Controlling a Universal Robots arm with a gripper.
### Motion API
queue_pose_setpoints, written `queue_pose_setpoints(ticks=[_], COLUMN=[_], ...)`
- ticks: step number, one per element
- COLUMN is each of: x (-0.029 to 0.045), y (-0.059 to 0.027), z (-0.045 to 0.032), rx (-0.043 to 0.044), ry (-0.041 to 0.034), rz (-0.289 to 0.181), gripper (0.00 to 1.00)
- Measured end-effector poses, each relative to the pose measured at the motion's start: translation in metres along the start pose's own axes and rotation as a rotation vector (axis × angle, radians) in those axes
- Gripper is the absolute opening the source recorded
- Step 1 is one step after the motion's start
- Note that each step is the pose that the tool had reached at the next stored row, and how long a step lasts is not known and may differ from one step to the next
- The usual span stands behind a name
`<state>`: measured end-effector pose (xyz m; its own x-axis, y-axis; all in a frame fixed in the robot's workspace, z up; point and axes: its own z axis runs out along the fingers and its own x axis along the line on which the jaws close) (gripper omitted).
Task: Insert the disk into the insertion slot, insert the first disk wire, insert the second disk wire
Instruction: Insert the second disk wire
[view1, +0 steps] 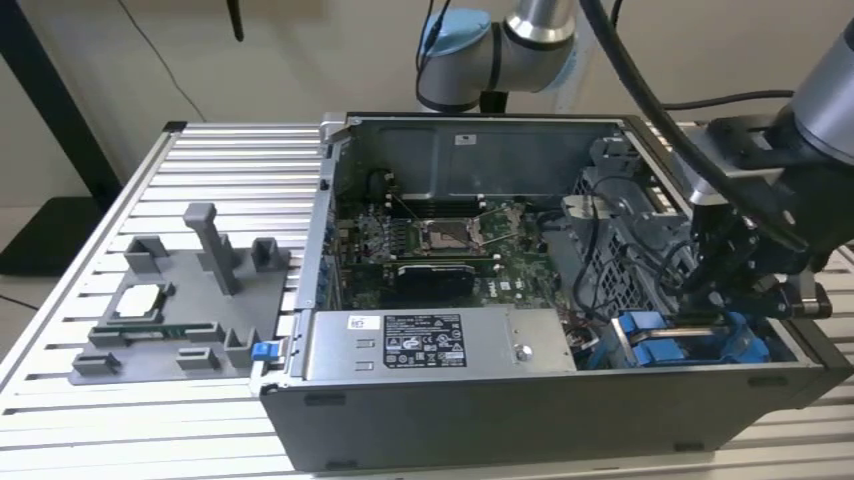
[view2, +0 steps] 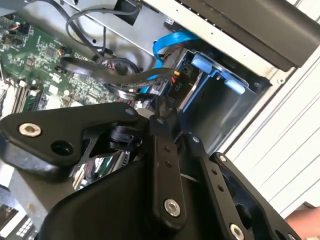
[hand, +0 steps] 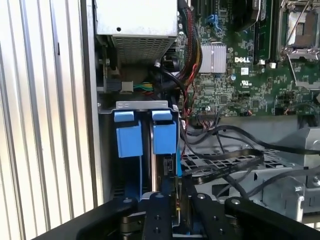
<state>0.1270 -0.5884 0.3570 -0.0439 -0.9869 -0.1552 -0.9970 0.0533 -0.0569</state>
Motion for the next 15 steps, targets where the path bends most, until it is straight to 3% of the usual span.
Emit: queue_pose_setpoints(ticks=[8, 15], x=[-0.0035, -0.0046], y=[-0.0013, -0.0017], z=[-0.0225, -0.0292], rx=[0.0, -0.0001], ry=[0.0002, 0.0], rz=[0.0, 0.0], gripper=[1.0, 1.0])
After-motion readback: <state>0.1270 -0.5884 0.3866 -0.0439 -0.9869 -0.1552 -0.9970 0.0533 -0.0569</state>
